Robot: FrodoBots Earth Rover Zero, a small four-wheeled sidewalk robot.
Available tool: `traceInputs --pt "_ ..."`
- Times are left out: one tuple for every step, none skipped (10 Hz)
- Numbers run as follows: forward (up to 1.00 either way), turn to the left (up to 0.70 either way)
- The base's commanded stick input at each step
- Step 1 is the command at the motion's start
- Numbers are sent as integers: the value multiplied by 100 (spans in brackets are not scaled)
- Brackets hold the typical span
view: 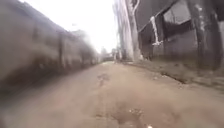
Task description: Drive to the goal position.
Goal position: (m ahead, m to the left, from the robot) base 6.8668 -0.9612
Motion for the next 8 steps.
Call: traceInputs --pt "100 1" --pt "100 1" --pt "100 1" --pt "100 1" --pt "100 1" --pt "100 1" --pt "100 1" --pt "100 1"
